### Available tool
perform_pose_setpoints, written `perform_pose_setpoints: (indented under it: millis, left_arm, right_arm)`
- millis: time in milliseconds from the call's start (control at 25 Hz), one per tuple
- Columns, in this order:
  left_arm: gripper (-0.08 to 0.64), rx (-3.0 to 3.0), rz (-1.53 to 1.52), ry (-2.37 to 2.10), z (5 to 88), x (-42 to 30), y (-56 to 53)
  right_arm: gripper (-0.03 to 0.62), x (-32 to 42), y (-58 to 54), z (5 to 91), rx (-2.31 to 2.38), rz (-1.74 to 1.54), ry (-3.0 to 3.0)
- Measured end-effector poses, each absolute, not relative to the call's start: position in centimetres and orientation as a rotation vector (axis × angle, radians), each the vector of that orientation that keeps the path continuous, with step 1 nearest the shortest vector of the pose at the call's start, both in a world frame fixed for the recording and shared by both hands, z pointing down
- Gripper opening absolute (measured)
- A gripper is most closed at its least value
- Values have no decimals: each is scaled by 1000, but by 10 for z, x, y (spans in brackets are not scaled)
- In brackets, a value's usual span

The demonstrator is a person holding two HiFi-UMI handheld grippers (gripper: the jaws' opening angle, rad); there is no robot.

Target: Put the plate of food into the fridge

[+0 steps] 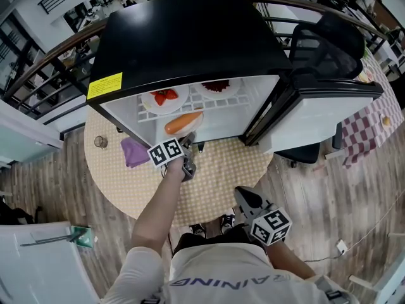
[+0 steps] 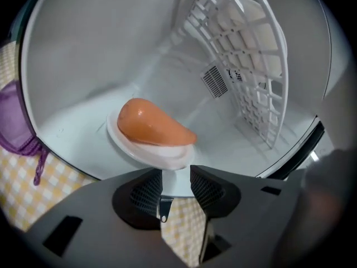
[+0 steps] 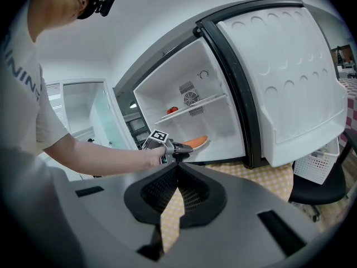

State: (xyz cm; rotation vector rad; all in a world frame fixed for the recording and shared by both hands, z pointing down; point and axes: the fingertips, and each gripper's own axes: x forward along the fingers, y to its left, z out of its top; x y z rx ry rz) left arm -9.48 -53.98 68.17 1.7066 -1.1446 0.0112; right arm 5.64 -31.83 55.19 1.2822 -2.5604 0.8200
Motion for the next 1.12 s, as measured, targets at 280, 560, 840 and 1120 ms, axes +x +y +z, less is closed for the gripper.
perform_pose_setpoints:
  millis: [280,560,840,1120]
  left_arm:
    - [20,1666,72,-1114,694,-97,-515]
    - [9,1849,86,-1107,655,-104,-471]
    - [9,2026,56,-1166,599,-115,-421]
    - [9,2229,52,-1243,533,-133,-376]
  right_arm:
    - [20,56,-318,550,1287,812,-2561]
    - [20,48,-323,544,1266,782,-2593]
    - [20,27,-326,531,1204,740,-2654]
    - [20,19,-337,512,1173,657,-2701]
